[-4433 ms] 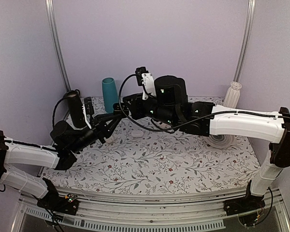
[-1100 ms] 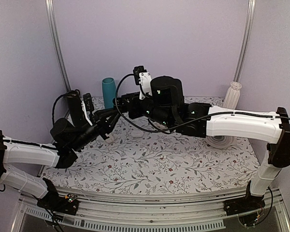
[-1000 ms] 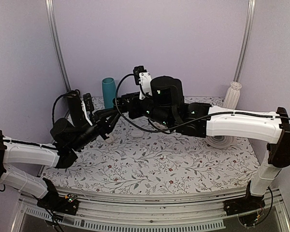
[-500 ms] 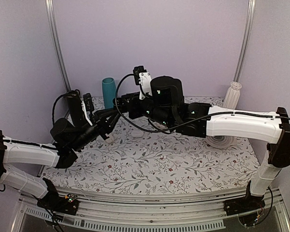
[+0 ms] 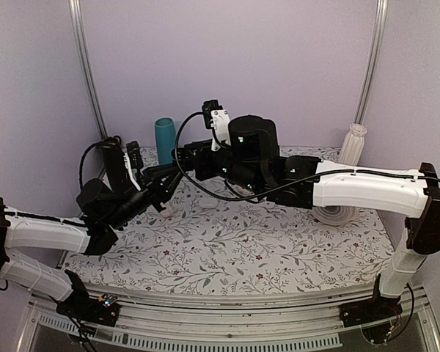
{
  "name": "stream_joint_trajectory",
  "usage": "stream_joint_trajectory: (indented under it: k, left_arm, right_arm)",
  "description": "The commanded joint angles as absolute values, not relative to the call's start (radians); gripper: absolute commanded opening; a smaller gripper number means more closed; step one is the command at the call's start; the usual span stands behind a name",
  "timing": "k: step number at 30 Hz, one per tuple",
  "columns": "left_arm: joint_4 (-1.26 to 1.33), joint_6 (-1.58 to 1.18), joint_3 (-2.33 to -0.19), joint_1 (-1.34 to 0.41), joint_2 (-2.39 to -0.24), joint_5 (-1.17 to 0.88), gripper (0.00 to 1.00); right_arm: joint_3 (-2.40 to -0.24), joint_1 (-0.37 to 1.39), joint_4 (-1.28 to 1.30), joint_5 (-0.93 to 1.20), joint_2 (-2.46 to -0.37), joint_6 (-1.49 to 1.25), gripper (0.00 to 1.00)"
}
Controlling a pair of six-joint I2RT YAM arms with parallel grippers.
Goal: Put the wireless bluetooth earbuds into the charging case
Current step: Insert the right earbud into the right side groove of the charging case.
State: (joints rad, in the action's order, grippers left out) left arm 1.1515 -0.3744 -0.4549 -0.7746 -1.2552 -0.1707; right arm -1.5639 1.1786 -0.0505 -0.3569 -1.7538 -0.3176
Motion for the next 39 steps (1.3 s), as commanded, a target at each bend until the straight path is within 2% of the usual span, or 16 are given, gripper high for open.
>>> stream_joint_trajectory:
  k: [1, 13, 14, 16, 39]
  left_arm:
    - [1.206, -0.36, -0.497, -0.781, -1.258, -0.137, 0.0]
    - [1.193, -0.354, -0.497, -0.781, -1.249, -0.128, 0.0]
    - [1.193, -0.353, -0.497, -0.781, -1.249, -0.127, 0.0]
    - [1.193, -0.353, -0.498, -0.781, -1.249, -0.127, 0.0]
    - [1.208, -0.339, -0.488, -0.78, -1.247, -0.147, 0.0]
  right_arm:
    - [-1.568, 1.201, 0.013, -0.307, -1.766, -0.329, 0.18]
    - [-1.566, 1.201, 0.013, -0.307, -1.764, -0.33, 0.18]
    - [-1.566, 1.201, 0.014, -0.307, -1.763, -0.329, 0.22]
    - [-1.566, 1.202, 0.014, -0.307, -1.763, -0.328, 0.23]
    - [-1.543, 1.182, 0.014, -0.252, -1.716, -0.377, 0.29]
